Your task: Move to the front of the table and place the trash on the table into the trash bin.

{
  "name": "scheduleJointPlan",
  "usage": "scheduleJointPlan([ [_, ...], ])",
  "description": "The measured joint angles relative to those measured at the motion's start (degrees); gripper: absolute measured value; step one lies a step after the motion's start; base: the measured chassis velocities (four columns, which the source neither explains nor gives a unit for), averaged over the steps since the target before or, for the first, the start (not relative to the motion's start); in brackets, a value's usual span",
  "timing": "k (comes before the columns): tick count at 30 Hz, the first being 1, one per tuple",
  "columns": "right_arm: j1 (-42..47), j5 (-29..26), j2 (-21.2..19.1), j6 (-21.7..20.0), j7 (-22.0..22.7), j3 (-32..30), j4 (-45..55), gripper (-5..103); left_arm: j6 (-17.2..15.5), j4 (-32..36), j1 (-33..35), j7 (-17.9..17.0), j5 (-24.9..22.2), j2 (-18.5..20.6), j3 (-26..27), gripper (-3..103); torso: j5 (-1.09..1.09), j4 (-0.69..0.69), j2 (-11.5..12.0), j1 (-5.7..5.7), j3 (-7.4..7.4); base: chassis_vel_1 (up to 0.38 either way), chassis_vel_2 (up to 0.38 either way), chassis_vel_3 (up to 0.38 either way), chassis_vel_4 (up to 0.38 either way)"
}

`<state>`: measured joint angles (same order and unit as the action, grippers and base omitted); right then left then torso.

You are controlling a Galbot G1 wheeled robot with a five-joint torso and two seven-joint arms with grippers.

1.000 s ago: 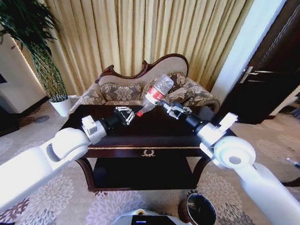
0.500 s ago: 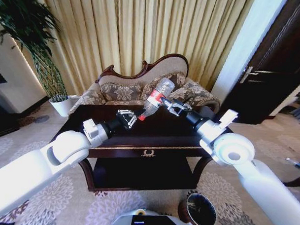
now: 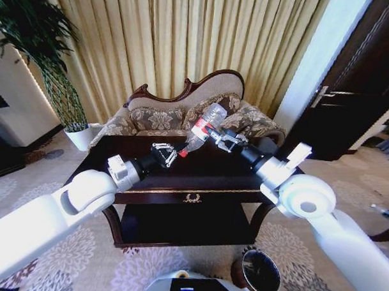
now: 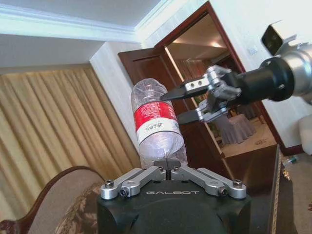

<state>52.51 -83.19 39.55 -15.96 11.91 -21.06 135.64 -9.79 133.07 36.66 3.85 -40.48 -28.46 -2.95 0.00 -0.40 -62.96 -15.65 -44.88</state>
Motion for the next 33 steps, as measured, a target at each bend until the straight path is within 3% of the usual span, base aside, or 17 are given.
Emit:
scheduleJointPlan([
  [8,1.28,0.83,0.44,-0.15,-0.03,-0.37,-0.58,100,-0.88,0.47,-5.52,-0.22,-1.41,-0.69,-5.89,0,0.01,0.0,0.0,0.0,0.0,0.0,0.0,0.0,0.0],
  [15,1.95,1.02,-0.06,0.97,-0.19,-1.01,-0.73,101,-0.95,0.26,-5.36,-0.3,-0.49,-1.65,-7.65,0,0.0,0.0,0.01,0.0,0.0,0.0,0.0,0.0,0.0],
  [19,2.29,1.54,-0.12,1.46,-0.3,-0.98,-0.69,87,-0.93,0.11,-4.42,0.46,-0.53,-1.41,-6.78,0,0.0,0.0,0.0,0.0,0.0,0.0,0.0,0.0,0.0],
  [21,2.42,1.73,-0.12,1.49,-0.45,-0.98,-0.79,87,-0.93,-0.19,-4.16,0.73,-0.49,-1.45,-6.51,0,0.0,0.0,0.0,0.0,0.0,0.0,0.0,0.0,0.0],
  [23,2.78,2.36,-0.09,1.61,-0.65,-0.96,-1.05,71,-0.95,-0.47,-3.57,0.9,-0.48,-1.54,-6.03,0,0.0,0.0,0.0,0.0,0.0,0.0,0.0,0.0,0.0],
  [25,2.86,2.41,-0.1,1.63,-0.67,-0.96,-1.04,71,-0.95,-0.5,-3.39,0.96,-0.46,-1.5,-5.82,0,0.0,0.0,0.0,0.0,0.0,0.0,0.0,0.0,0.0],
  [26,2.92,2.47,-0.19,1.64,-0.68,-0.96,-1.01,65,-1.03,-0.57,-3.1,1.0,-0.17,-1.39,-5.36,-1,0.01,0.0,0.0,0.0,0.0,0.0,0.0,0.0,0.0],
  [28,2.94,2.89,-0.43,1.64,-0.67,-0.98,-1.03,60,-1.2,-0.81,-2.84,1.2,0.07,-1.31,-4.8,4,0.01,0.0,0.0,0.0,0.0,0.0,0.0,0.0,0.0],
  [30,3.09,3.47,-0.89,1.67,-0.84,-1.36,-1.32,45,-1.23,-1.34,-2.3,1.44,0.29,-1.44,-3.85,15,0.0,0.0,0.0,0.0,0.0,0.0,0.0,0.0,0.0],
  [33,3.14,3.49,-1.04,1.67,-0.82,-1.47,-1.36,45,-1.26,-1.31,-2.06,1.42,0.21,-1.54,-3.58,20,-0.01,0.0,0.0,0.0,0.0,0.0,0.0,0.0,0.0],
])
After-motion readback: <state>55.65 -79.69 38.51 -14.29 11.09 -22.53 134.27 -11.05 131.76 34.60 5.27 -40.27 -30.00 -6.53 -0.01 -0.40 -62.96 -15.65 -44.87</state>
